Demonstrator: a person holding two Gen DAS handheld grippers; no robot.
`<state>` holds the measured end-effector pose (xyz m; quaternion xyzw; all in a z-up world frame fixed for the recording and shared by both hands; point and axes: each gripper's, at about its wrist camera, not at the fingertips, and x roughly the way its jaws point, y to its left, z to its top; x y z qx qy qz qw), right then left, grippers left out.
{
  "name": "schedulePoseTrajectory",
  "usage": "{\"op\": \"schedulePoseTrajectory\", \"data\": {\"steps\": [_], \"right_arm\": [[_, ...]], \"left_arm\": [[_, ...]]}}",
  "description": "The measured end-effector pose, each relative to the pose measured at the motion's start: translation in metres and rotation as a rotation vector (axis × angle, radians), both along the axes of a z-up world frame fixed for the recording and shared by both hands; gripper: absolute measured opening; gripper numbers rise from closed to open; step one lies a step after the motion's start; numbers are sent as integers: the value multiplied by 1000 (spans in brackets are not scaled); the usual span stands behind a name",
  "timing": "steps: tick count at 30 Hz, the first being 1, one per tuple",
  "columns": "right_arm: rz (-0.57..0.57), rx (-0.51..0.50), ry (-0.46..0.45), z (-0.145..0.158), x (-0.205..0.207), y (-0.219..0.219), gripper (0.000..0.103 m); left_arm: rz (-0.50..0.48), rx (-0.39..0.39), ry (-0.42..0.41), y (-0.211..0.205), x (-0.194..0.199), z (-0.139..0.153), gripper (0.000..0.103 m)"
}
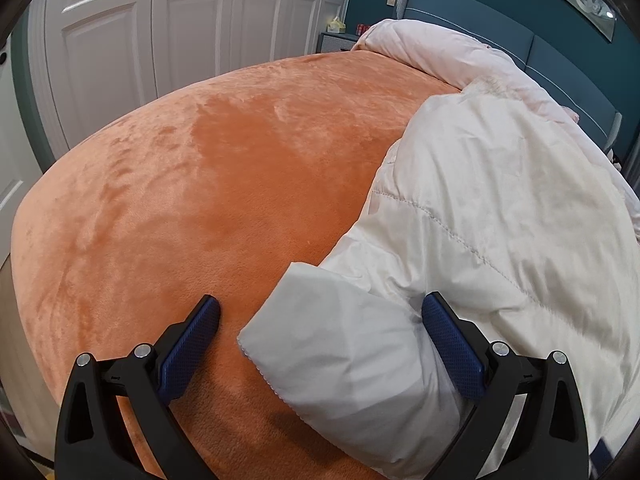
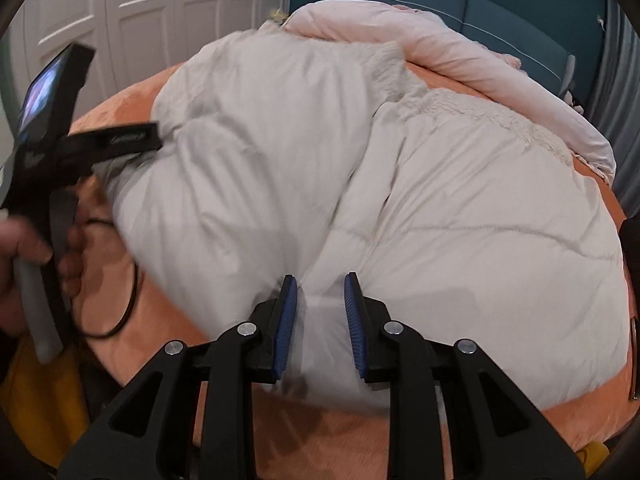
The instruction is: Fold large clothes
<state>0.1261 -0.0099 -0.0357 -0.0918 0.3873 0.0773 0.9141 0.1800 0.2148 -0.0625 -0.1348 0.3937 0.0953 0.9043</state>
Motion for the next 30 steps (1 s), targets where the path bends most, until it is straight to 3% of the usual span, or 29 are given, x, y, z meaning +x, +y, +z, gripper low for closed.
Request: {"op": "schedulePoseTrajectory", "data": {"steps": [2, 3, 5, 9, 13, 15, 19, 20, 22, 23, 26, 27, 30], "right_arm": [[2, 37, 9, 14, -2, -2, 23], [5, 100, -17, 28, -5, -9, 23], [3, 108, -63, 47, 2, -10, 23], [-44, 162, -101, 69, 57, -25, 24], [-109, 228, 30, 49, 132, -36, 23], [-121, 204, 69, 29, 160, -36, 24], [-122, 132, 44, 16, 185, -28, 24], [-122, 127, 49, 15, 191, -27, 24], [-121, 129, 63, 13, 201, -28, 24], [-121, 137, 71, 12, 203, -28, 24], [-115, 183, 90, 15, 203, -36, 23], [-117, 206, 92, 21, 197, -41, 23], [-115, 314, 15, 51, 154, -63, 25]], "left_arm": [[-6, -24, 9, 3, -1, 2, 98], [-5, -49, 10, 6, -2, 3, 98], [5, -123, 1, 16, -4, 5, 98], [32, -214, 3, 25, -1, 7, 98], [5, -213, 22, 21, 6, 7, 98], [-5, -228, 21, 21, 9, 7, 97], [-39, -323, 10, 23, 15, 10, 95], [-60, -369, 5, 22, 18, 12, 91], [-104, -467, 11, 17, 24, 14, 65], [-124, -515, 22, 13, 28, 15, 59], [-142, -505, -20, 0, 27, 36, 33], [-156, -502, -32, -3, 26, 44, 18], [-211, -497, -79, -12, 15, 74, 12]]}}
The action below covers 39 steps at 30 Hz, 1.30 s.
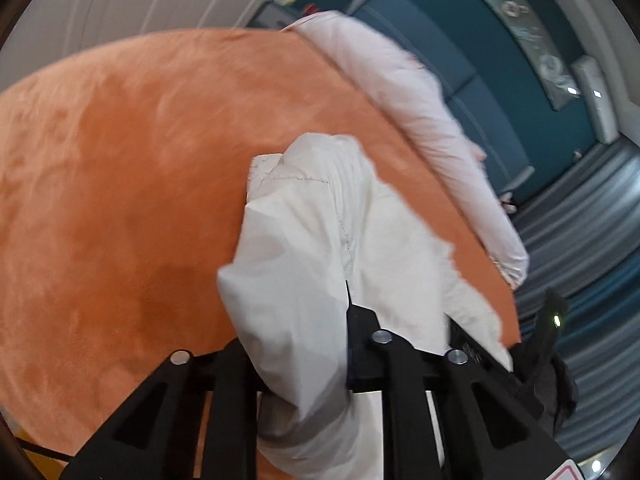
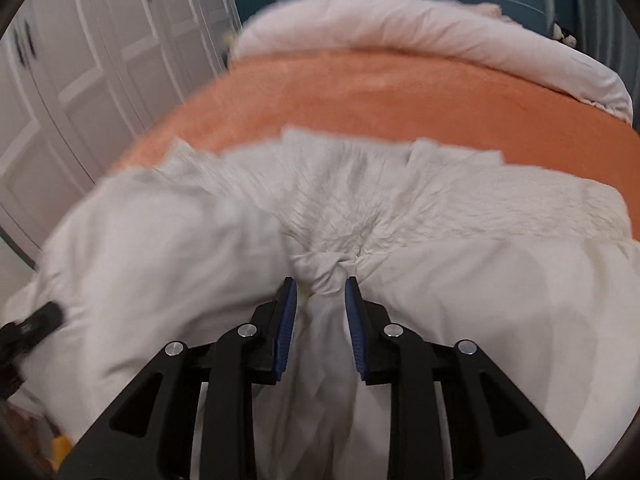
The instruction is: Fold large clothes
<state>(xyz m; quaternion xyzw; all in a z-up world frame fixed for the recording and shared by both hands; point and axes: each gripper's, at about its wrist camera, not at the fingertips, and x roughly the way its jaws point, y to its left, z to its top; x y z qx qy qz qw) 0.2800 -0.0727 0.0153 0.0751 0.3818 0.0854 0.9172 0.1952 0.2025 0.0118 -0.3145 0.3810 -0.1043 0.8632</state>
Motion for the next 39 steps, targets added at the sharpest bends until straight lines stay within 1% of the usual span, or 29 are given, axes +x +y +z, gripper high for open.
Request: {"op": "schedulePoseTrajectory", "data": {"steps": [2, 4, 7, 8, 9, 11, 13, 15, 16, 19, 22, 24, 25, 28, 29, 31, 33, 35, 39], "right_arm": [[1, 27, -44, 14, -38, -14, 24], [-4, 58, -57, 19, -81, -33, 23], [-14, 99, -47, 12, -126, -52, 21], [-1, 93, -27, 3, -141, -54, 19], [11, 86, -13, -2, -143, -54, 19], [42, 85, 45, -24, -145, -51, 13], [44, 107, 53, -37, -143, -51, 11], [58, 127, 53, -45, -134, -49, 5], [65, 140, 62, -48, -127, -48, 0], [73, 182, 75, -53, -109, -48, 0], [80, 259, 84, -51, -112, -61, 0], [62, 329, 76, -42, -129, -83, 0], [53, 346, 65, -39, -137, -93, 2], [-7, 389, 44, -27, -170, -137, 2], [-40, 399, 36, -22, -183, -156, 2], [-99, 403, 15, -13, -201, -186, 2], [-164, 404, -17, -3, -222, -217, 2], [-224, 384, -51, 7, -241, -242, 2], [-296, 329, -98, 16, -266, -268, 2]], "left_arm": [[-24, 37, -44, -10, -11, 21, 10], [-50, 58, -85, -24, -23, 41, 9], [-81, 108, -144, -46, -38, 66, 9], [-97, 125, -170, -56, -45, 77, 9], [-108, 136, -189, -65, -49, 85, 9], [-138, 152, -227, -83, -57, 101, 9], [-176, 170, -253, -101, -62, 113, 8], [-226, 195, -274, -124, -68, 121, 8], [-246, 206, -282, -134, -70, 123, 8], [-321, 252, -291, -171, -69, 124, 8], [-383, 284, -308, -205, -64, 125, 8], [-429, 304, -329, -227, -61, 129, 8], [-447, 311, -333, -235, -60, 129, 8], [-517, 342, -333, -268, -57, 122, 8], [-547, 352, -329, -285, -57, 115, 8], [-585, 361, -315, -309, -59, 107, 8], [-631, 374, -292, -336, -57, 93, 8], [-674, 397, -270, -362, -59, 76, 8], [-740, 440, -229, -400, -66, 44, 8]]}}
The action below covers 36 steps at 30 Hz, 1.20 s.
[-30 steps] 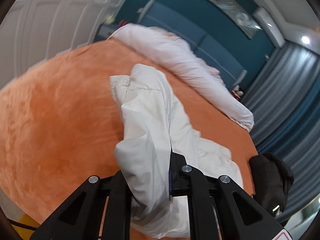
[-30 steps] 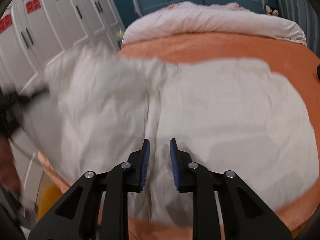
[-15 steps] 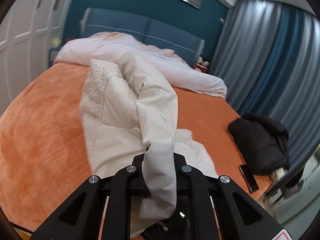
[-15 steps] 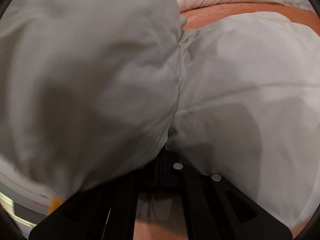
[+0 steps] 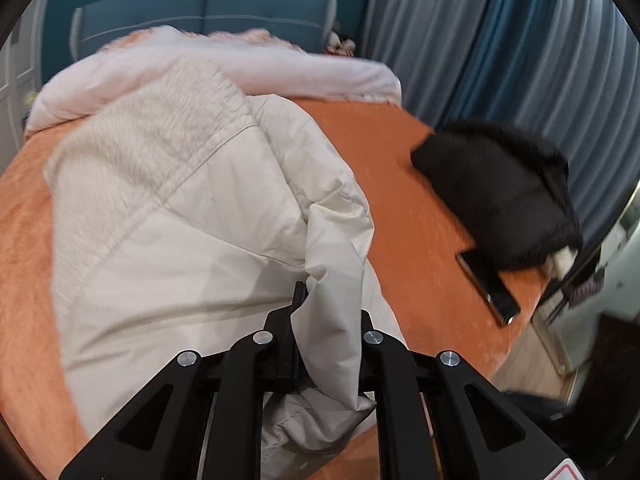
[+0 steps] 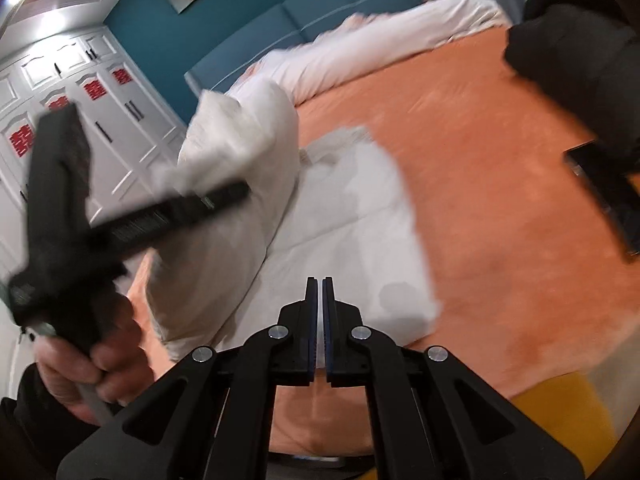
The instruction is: Fold large clothes
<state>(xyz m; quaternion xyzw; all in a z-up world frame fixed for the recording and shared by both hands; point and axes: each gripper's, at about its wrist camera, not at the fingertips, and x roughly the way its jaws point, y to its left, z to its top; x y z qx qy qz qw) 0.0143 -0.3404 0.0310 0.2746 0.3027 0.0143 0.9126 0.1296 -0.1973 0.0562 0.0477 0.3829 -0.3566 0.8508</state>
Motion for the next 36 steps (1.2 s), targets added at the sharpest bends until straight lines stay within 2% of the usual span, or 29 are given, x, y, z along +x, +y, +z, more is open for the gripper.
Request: {"op": "schedulePoseTrajectory", "data": {"steps": [5, 9, 12, 13, 14, 16, 21, 25, 26, 27, 29, 31, 36], "right_arm": [[-57, -31, -13, 2, -29, -13, 2], [-76, -42, -44, 6, -20, -13, 2], [-51, -110, -99, 26, -12, -26, 6], [-40, -132, -116, 33, -5, -27, 17], [-24, -151, -137, 40, 4, -30, 33], [22, -176, -164, 50, 29, -34, 39], [185, -145, -133, 53, 94, -28, 39], [262, -93, -51, 34, 149, -15, 39], [271, -75, -44, 29, 156, -14, 27], [289, -44, -42, 24, 161, -13, 19], [271, -67, -44, 20, 163, -8, 9], [243, -70, -65, 25, 157, -7, 6], [121, -17, -119, 28, 125, -33, 5]], "left_arm": [[-32, 77, 2, -29, -8, -38, 9], [-54, 124, -18, -41, -16, -57, 9], [-68, 142, -22, -43, -22, -65, 8], [-67, 142, -22, -42, -24, -66, 8], [-65, 142, -24, -43, -26, -69, 8], [-61, 132, -26, -42, -29, -70, 8], [-54, 109, -5, -35, -27, -66, 9], [-54, 87, 1, -24, -28, -54, 15], [-57, 78, -4, -19, -30, -49, 17], [-66, 69, -12, -11, -33, -43, 24], [-83, 46, -34, 7, -43, -29, 31], [-71, 14, -52, 30, -52, -14, 50], [70, -112, -75, 92, -46, 31, 51]]}}
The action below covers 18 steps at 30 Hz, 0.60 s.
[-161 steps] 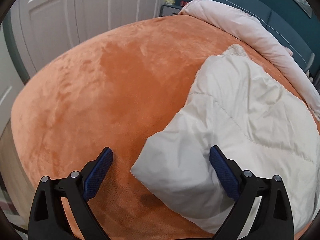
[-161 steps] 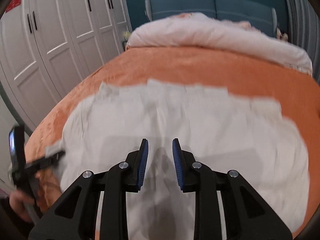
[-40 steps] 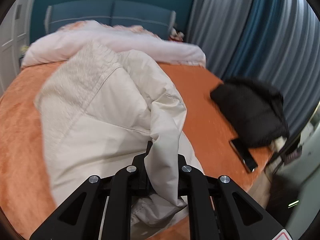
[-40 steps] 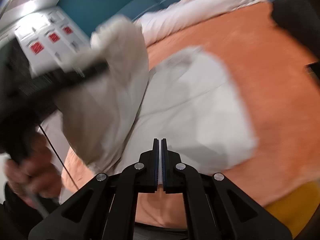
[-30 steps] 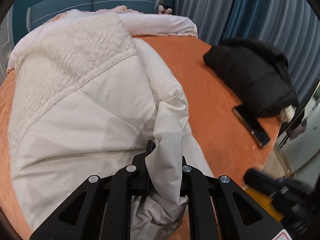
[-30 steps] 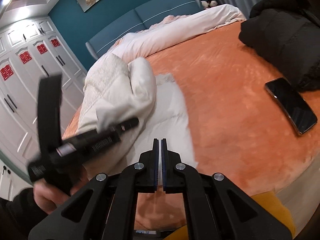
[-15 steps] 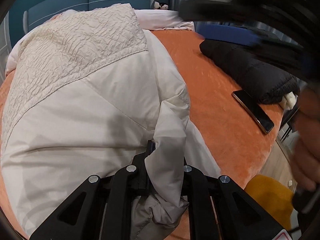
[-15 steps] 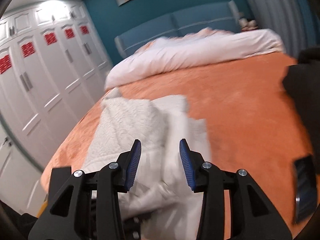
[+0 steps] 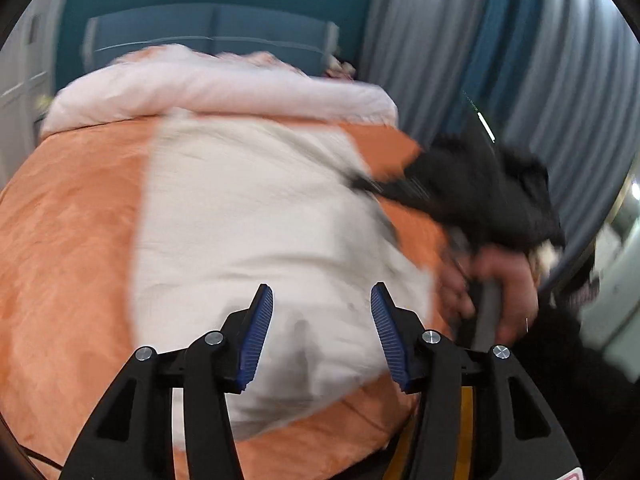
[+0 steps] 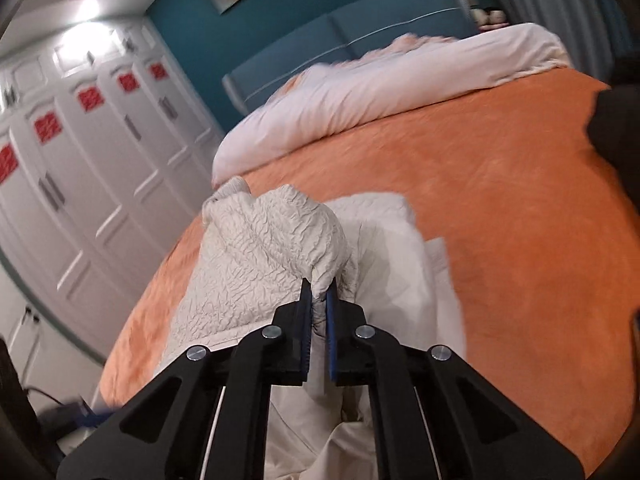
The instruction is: Fold large clothes
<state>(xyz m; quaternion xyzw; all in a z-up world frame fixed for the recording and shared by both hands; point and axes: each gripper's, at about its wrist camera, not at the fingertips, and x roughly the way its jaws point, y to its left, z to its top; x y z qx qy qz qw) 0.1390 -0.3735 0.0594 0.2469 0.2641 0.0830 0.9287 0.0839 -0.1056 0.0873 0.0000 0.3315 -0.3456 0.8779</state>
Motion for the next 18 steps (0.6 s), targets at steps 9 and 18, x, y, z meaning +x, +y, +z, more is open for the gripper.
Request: {"op": "schedulePoseTrajectory", "data": {"steps": [9, 18], "right_arm": [[-90, 96, 136, -60, 13, -40, 5], [-84, 133, 155, -97, 27, -36, 6]], "left_arm": [[202, -73, 118, -8, 111, 5, 51], [258, 146, 17, -62, 124, -59, 59]]}}
